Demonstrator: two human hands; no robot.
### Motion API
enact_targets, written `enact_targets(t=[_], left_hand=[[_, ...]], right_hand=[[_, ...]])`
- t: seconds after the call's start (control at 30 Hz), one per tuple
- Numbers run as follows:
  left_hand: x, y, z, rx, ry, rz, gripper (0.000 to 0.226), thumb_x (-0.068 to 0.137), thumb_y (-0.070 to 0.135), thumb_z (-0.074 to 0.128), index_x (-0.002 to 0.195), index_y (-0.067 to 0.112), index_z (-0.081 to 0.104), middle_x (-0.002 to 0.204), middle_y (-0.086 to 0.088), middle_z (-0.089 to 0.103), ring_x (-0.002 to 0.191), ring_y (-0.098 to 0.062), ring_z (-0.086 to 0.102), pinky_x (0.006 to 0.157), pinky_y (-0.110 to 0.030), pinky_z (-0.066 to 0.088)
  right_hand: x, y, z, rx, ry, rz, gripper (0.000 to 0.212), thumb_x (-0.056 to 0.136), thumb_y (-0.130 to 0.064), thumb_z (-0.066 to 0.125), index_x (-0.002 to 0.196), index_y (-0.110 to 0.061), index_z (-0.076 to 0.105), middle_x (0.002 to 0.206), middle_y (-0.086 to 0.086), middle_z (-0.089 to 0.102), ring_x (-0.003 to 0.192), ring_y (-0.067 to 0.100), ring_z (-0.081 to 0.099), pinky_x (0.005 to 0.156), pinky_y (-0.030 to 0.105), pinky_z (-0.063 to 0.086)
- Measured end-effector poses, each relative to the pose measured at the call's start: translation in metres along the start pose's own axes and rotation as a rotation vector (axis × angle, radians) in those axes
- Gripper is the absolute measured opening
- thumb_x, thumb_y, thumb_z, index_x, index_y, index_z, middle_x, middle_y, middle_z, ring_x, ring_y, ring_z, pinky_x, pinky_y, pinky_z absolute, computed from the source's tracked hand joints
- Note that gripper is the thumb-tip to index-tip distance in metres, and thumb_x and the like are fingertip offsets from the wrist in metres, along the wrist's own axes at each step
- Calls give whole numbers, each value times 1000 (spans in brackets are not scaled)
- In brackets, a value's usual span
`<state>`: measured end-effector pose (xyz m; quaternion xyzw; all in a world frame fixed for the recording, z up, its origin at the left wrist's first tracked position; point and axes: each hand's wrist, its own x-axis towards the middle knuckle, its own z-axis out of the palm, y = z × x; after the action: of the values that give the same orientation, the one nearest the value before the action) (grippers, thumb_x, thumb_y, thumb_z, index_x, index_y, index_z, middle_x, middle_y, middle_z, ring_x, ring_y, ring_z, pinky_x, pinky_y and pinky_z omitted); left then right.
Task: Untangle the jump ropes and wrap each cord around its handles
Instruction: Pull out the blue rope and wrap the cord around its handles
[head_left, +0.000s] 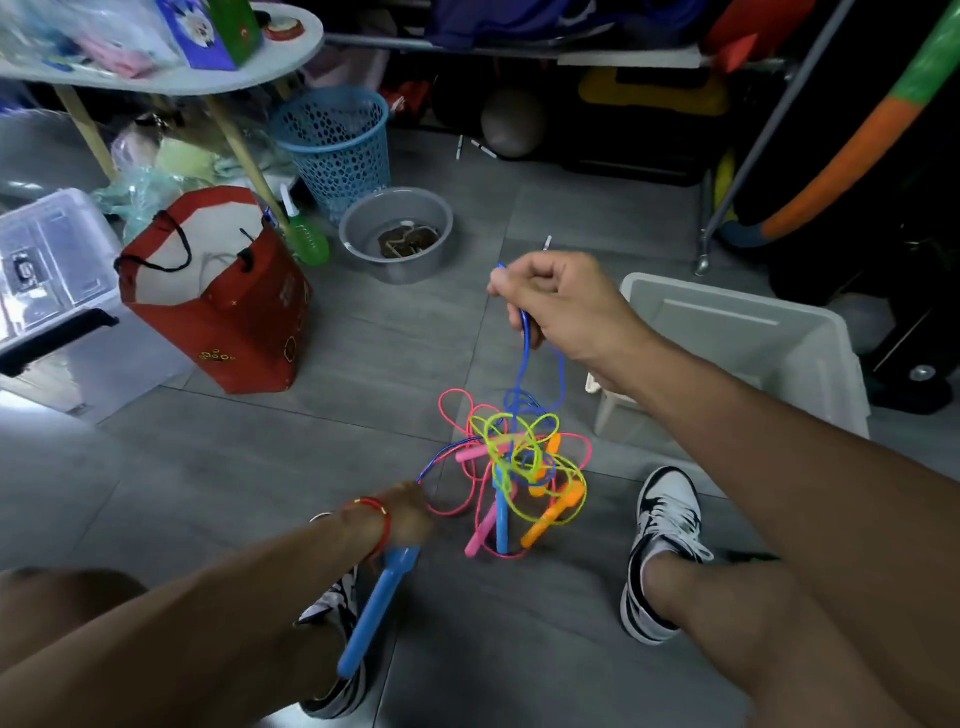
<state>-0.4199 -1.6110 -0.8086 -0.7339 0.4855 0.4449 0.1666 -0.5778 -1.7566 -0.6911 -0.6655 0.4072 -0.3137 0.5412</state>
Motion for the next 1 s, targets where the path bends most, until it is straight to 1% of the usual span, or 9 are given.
enact_targets(t=[0.13,0.23,0.3,0.47,0.6,0.73,0.83,0.9,1.0], left_hand=[[-5,-3,3,106,-70,118,54,93,39,64,137,10,55,139,-7,58,117,-17,58,93,-20,41],[1,3,0,-67,228,328,86,64,74,66,139,37,46,133,4,60,119,-18,60,98,-32,50],[-1,16,-9,-291,186,563,72,74,68,70,138,45,44,132,7,59,118,-14,60,101,-36,50],[-24,49,-28,-456,69,797,21,100,32,57,113,17,64,112,-8,67,100,-27,65,95,-42,53],[-38,66,-43,-777,128,756,28,107,17,40,97,0,59,101,-25,69,87,-37,69,73,-32,58],[-50,71,-78,-1128,250,807,32,107,25,38,102,0,57,94,-22,72,63,-24,69,60,-28,55],[-53,65,-100,-1331,288,790,32,107,31,38,98,7,57,90,-15,74,62,-19,68,60,-26,54],[-49,61,-113,-1455,342,760,32,107,34,39,101,8,58,93,-12,75,65,-18,69,62,-25,55],[-37,53,-124,-1518,373,640,30,106,32,42,114,7,56,114,-14,69,77,-23,71,65,-29,57]], right_hand=[[-10,-13,3,71,-50,20,27,100,-23,60,94,1,69,58,1,56,50,11,49,47,24,44],[-17,-17,7,141,-90,26,24,101,-23,58,92,-4,69,60,2,59,54,16,50,49,25,46],[-17,-17,10,177,-66,31,24,101,-22,57,93,-3,70,62,2,60,55,19,50,50,26,48],[-11,-9,5,248,104,93,29,101,-21,57,102,6,69,61,0,60,51,15,51,49,25,48],[-4,3,-3,313,85,236,40,106,-34,45,109,0,64,75,9,69,56,19,62,55,29,55],[-8,41,-15,-42,-362,399,19,94,-16,49,90,-18,67,80,-1,71,75,14,62,76,37,48],[-20,54,-18,-390,-762,323,24,94,1,51,104,-7,71,89,-11,71,83,4,60,82,27,47],[-21,49,-16,-395,-694,277,23,100,3,47,113,10,64,90,2,70,82,13,62,75,16,50],[-13,29,-13,-211,-413,229,24,104,-4,45,115,13,57,81,13,69,70,23,65,56,24,54]])
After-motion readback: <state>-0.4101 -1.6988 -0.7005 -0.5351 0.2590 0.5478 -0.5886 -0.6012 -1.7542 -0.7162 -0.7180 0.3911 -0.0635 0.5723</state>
